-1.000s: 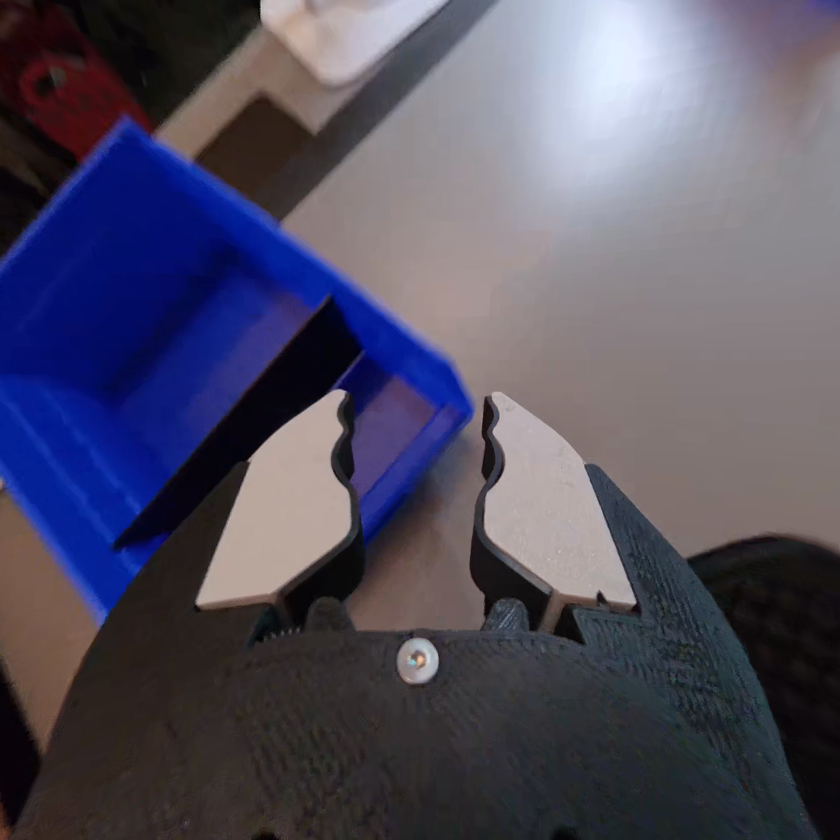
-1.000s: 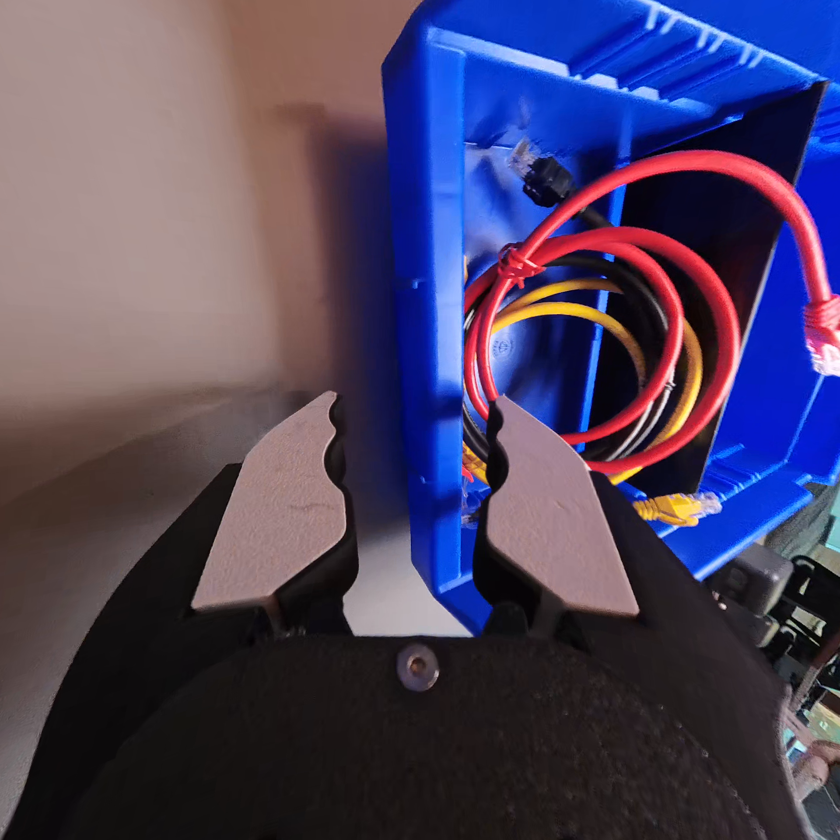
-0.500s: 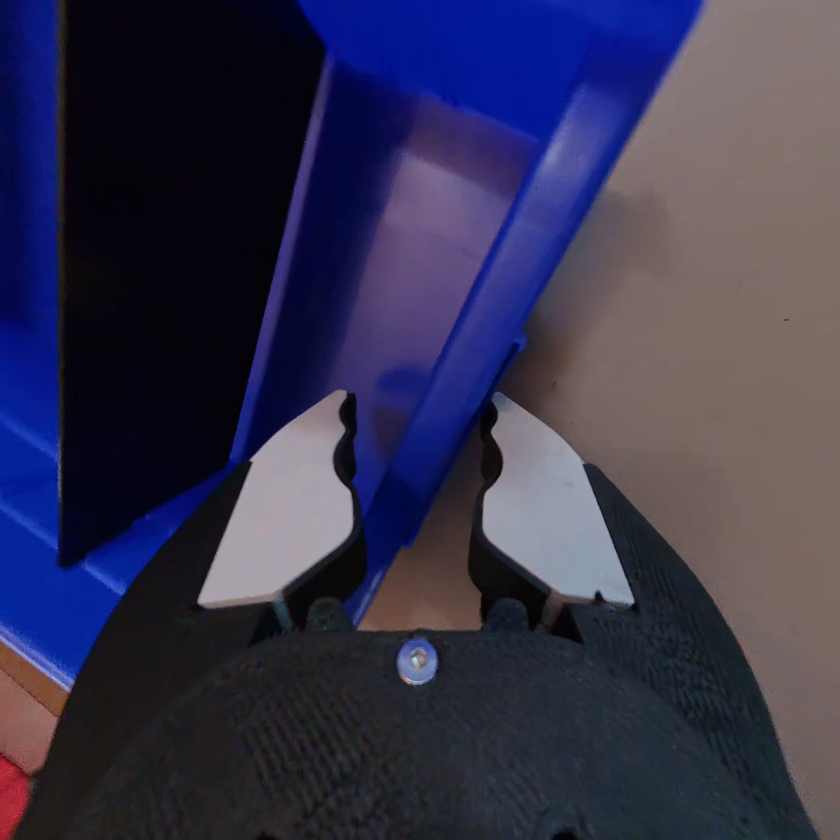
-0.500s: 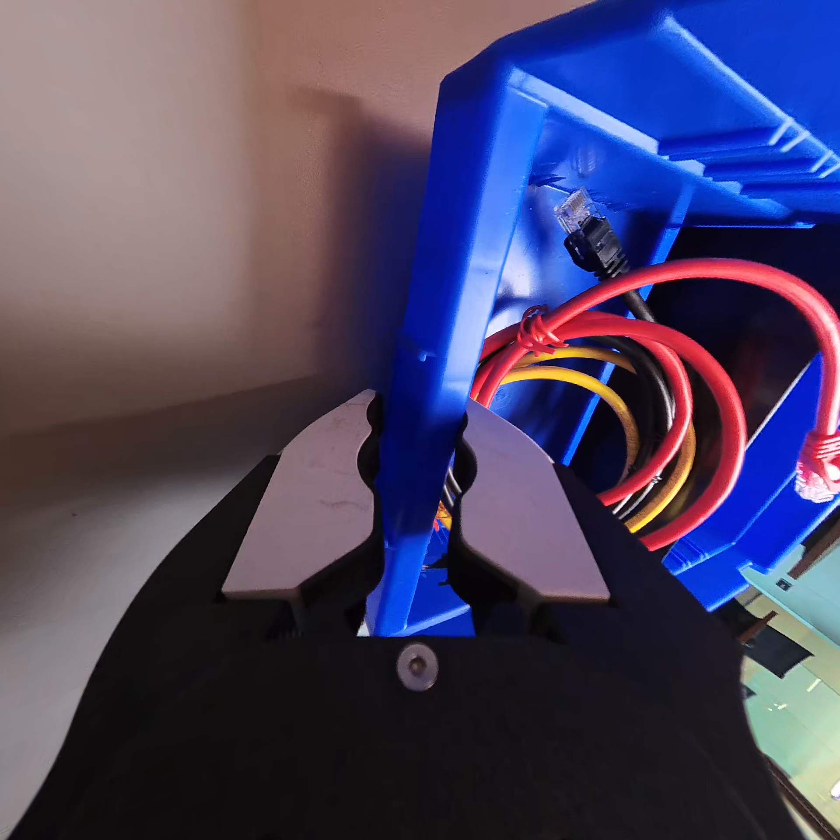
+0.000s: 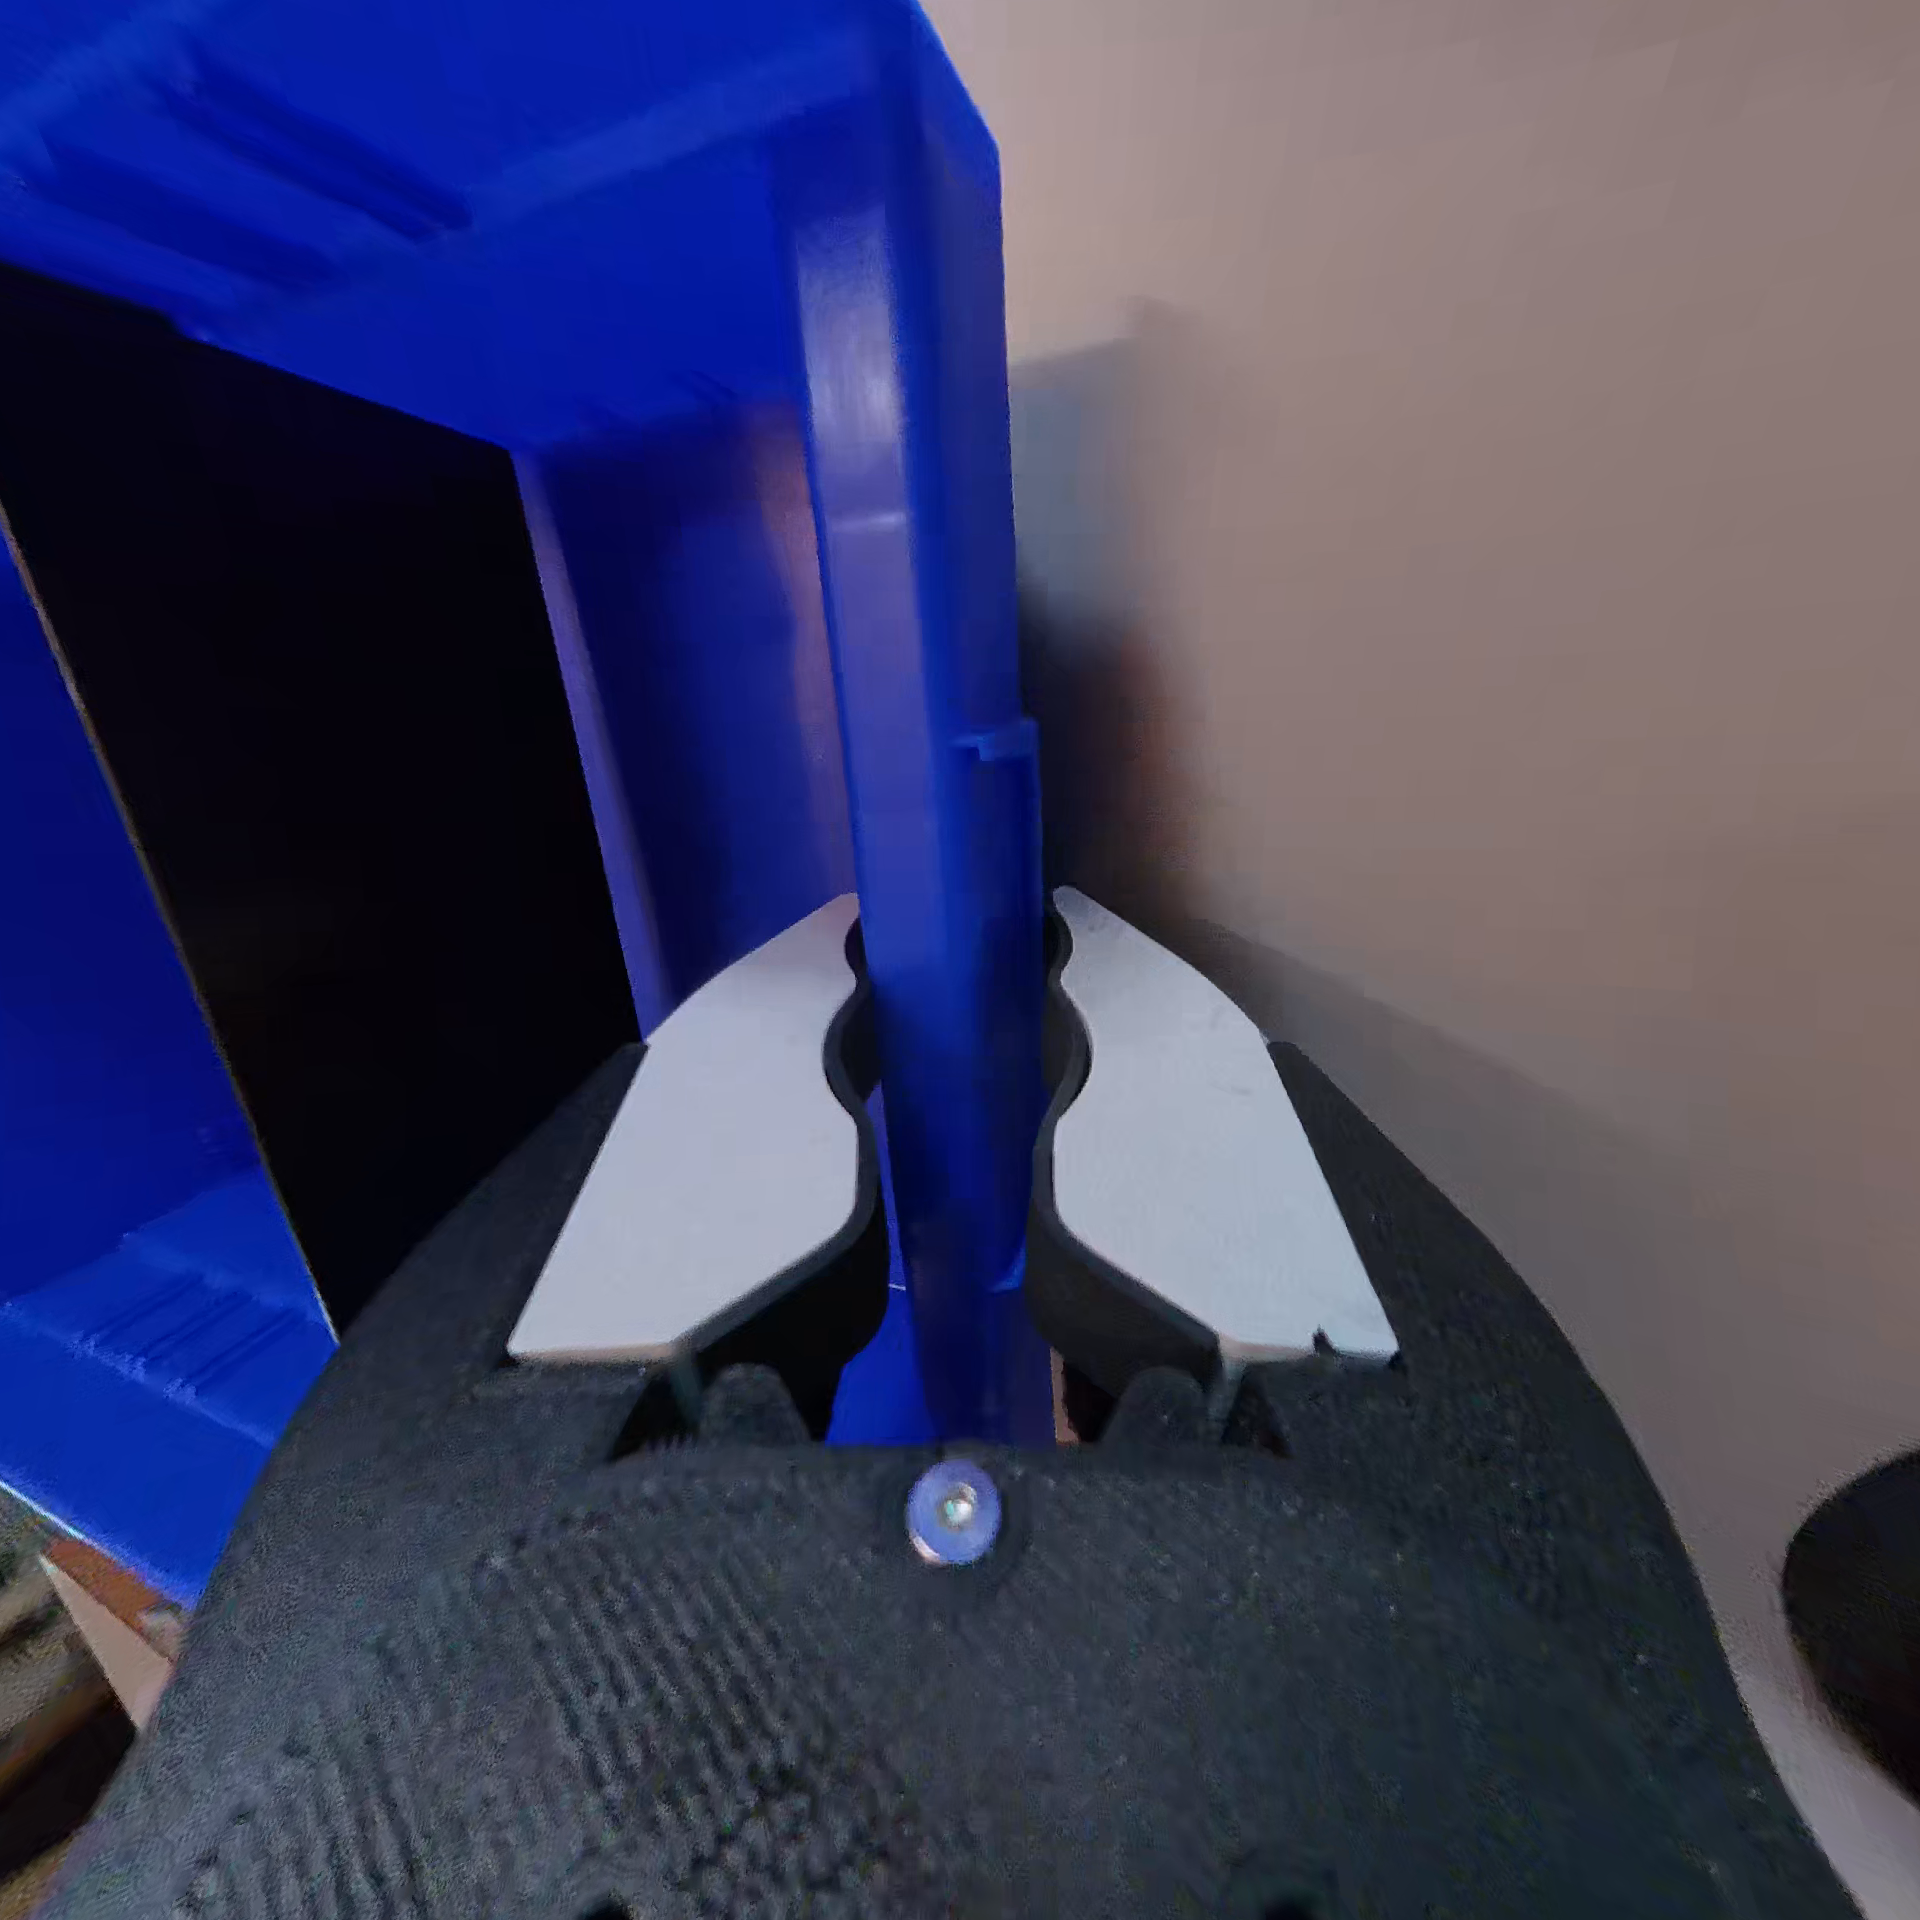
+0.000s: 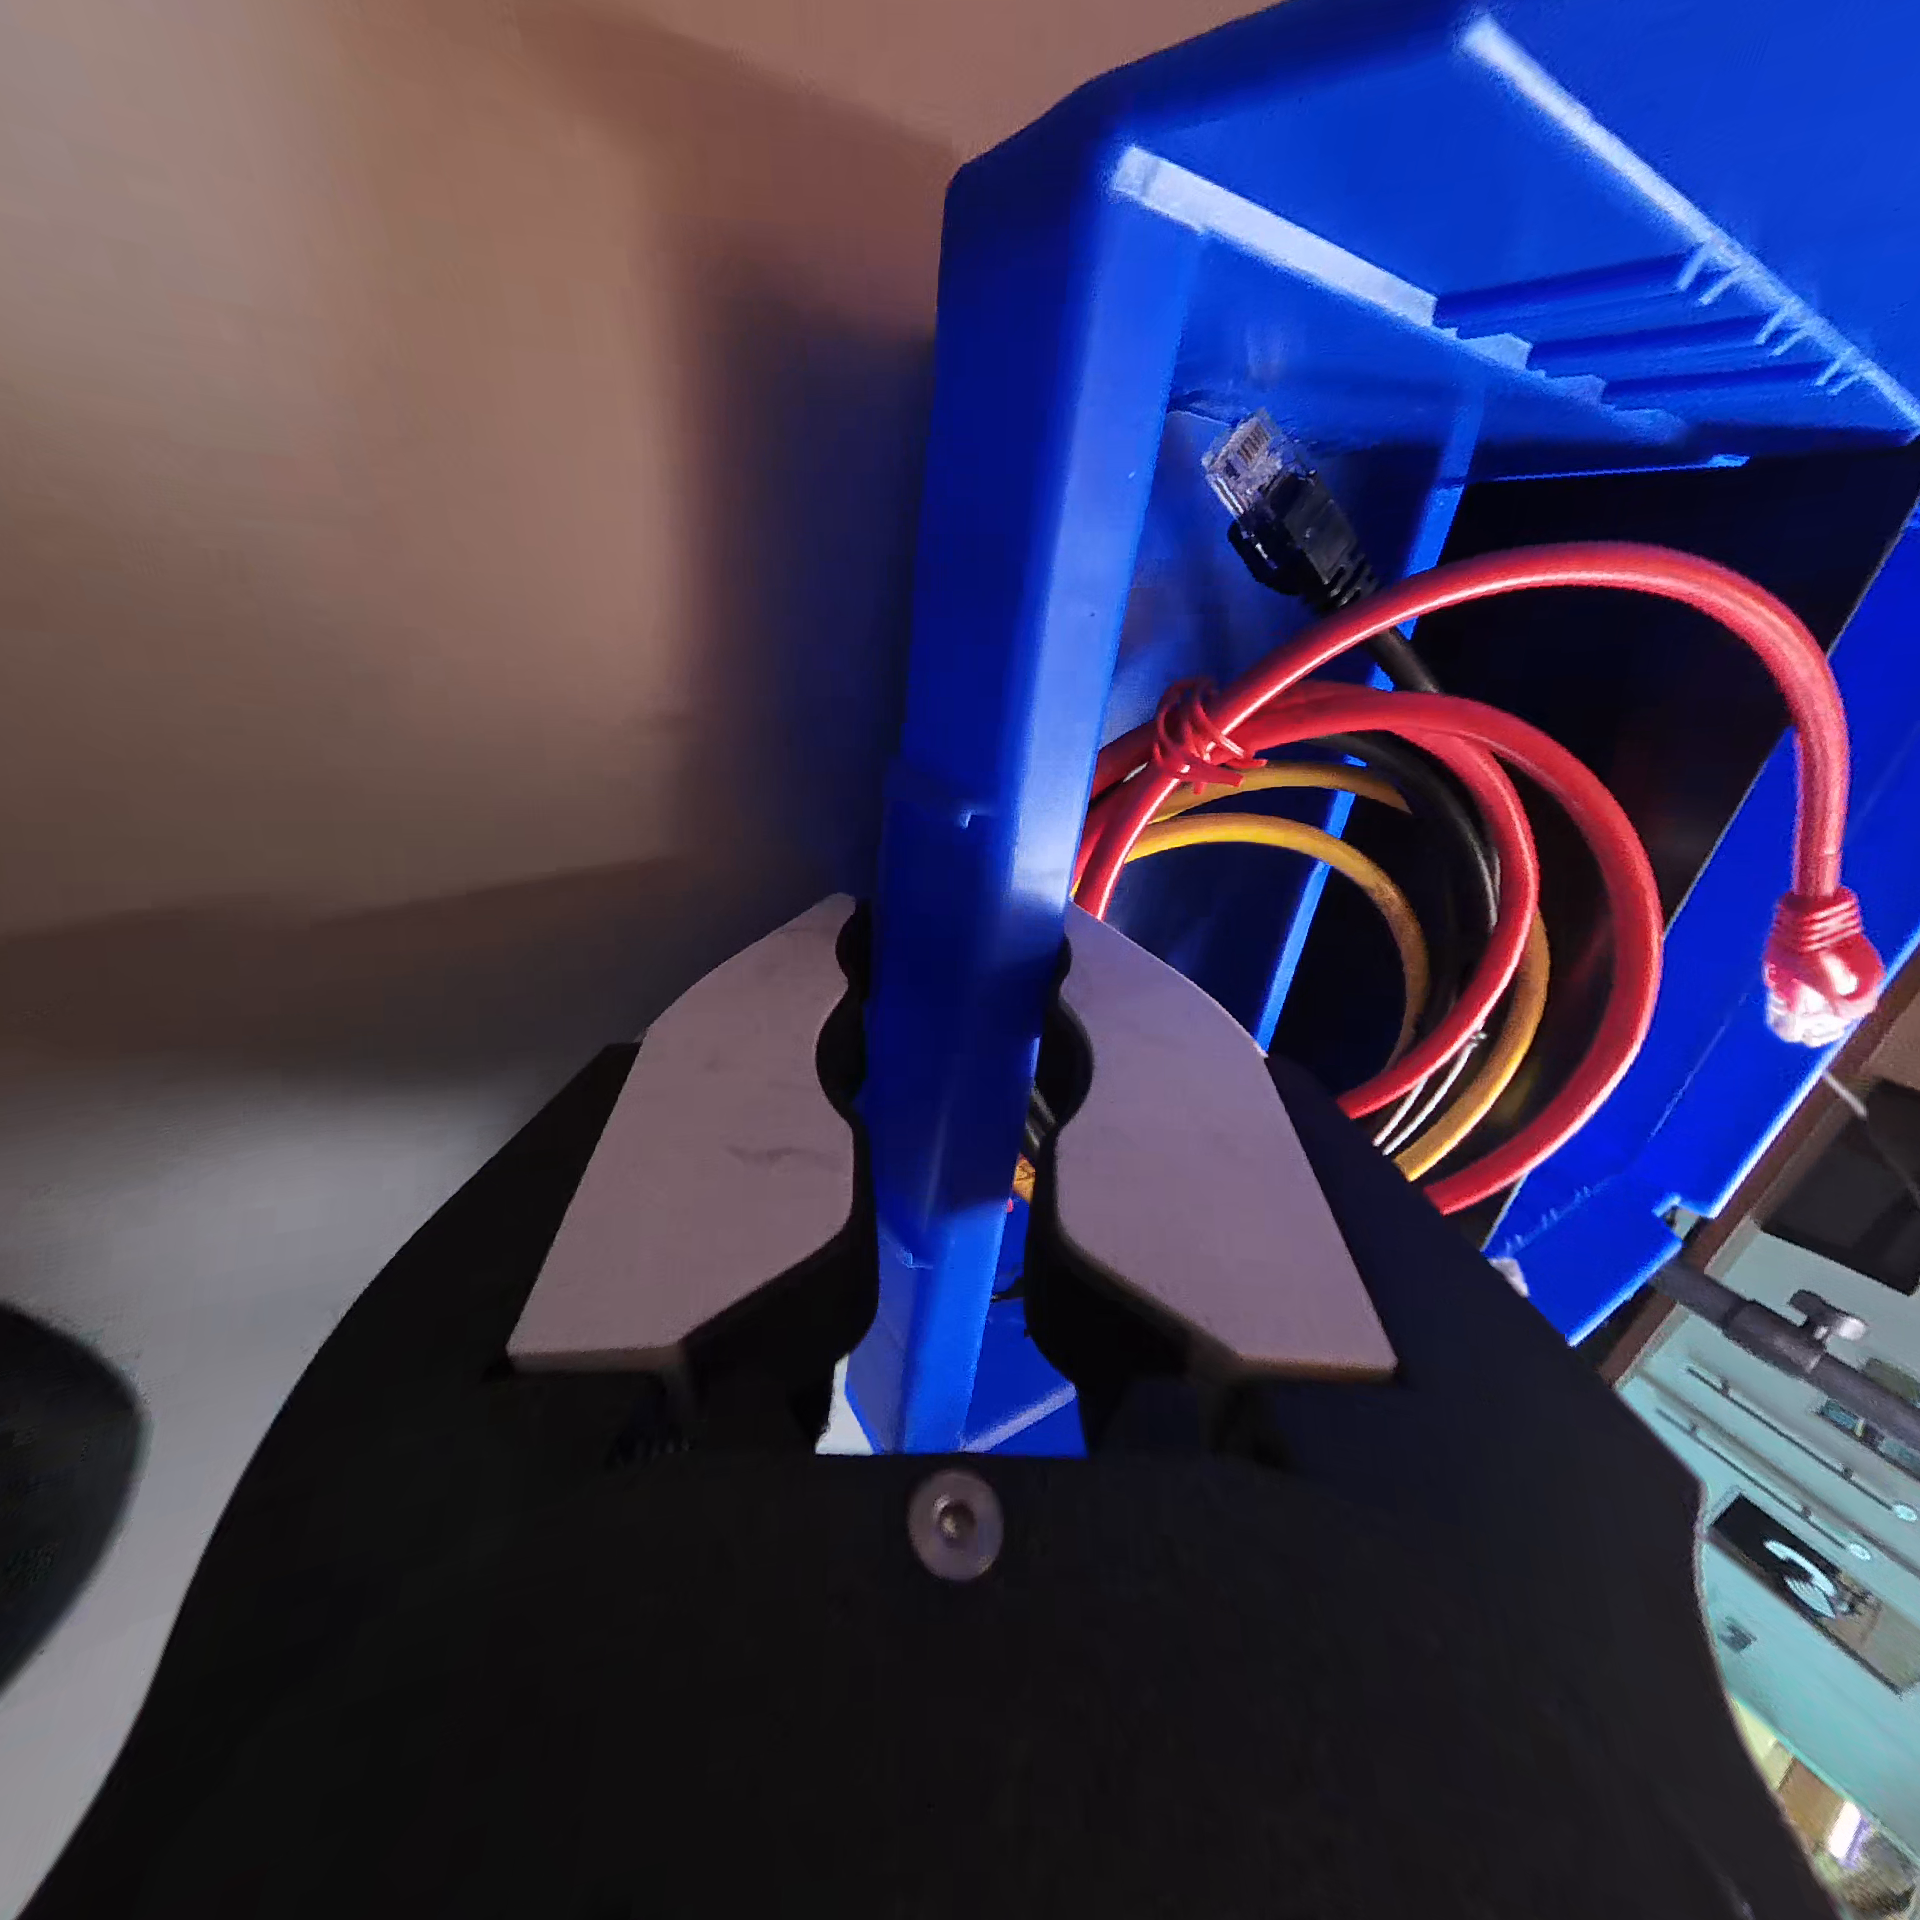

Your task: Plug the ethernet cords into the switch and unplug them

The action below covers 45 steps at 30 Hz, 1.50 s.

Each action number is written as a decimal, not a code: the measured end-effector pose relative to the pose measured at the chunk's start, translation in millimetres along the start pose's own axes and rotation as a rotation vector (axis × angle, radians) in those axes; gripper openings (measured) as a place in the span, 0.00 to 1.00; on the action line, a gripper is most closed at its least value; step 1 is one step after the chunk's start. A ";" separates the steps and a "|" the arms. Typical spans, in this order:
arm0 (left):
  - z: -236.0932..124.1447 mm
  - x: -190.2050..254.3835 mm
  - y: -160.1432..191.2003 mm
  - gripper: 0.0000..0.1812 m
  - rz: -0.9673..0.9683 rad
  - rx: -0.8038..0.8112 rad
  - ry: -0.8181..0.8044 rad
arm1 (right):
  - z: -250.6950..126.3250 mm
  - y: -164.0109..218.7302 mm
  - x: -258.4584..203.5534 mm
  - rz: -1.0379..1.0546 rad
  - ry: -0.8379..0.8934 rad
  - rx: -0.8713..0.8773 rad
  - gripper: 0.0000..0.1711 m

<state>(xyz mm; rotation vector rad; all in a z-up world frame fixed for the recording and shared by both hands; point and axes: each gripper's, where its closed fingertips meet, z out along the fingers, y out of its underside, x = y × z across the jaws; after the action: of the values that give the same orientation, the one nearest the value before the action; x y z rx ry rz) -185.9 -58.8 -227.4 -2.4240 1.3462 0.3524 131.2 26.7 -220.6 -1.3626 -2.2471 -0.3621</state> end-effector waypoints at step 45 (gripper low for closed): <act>-41.9 43.8 -212.6 0.12 -0.826 0.871 -0.162 | -64.1 54.6 22.8 1.384 0.452 0.608 0.12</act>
<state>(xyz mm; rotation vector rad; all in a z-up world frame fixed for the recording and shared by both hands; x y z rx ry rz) 20.3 -5.4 -168.2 -1.8885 0.2252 -0.2205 187.6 40.1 -155.5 -1.8171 -0.6044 0.4267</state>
